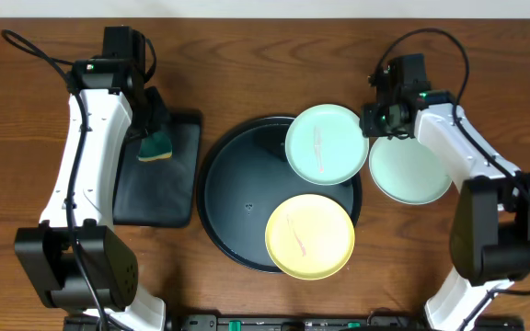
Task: Clean dirty plates on tray and stack at the side
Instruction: 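Release the plate and move the right gripper to the next mint plate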
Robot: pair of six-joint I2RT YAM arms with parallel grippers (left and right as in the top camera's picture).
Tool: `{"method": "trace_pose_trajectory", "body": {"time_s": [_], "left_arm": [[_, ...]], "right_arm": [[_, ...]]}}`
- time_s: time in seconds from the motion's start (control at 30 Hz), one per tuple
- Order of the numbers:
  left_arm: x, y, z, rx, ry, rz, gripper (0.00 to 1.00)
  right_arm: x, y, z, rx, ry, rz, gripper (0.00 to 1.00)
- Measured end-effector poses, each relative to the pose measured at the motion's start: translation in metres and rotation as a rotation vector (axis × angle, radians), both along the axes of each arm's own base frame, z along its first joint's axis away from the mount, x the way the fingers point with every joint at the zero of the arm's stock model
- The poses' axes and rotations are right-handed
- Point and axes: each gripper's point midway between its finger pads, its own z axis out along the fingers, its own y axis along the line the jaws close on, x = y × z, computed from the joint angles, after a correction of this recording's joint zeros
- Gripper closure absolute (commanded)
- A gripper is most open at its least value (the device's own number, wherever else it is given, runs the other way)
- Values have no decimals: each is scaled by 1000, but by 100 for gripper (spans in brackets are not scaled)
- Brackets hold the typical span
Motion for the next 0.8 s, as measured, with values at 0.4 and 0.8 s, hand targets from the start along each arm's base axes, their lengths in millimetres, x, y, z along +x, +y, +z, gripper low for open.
{"method": "trace_pose_trajectory", "body": {"time_s": [0.4, 0.8], "left_arm": [[0, 0, 0, 0, 0, 0, 93], [0, 0, 0, 0, 0, 0, 93]], "right_arm": [[-11, 6, -20, 16, 81, 4, 99], [-18, 59, 8, 83, 78, 128, 99]]}}
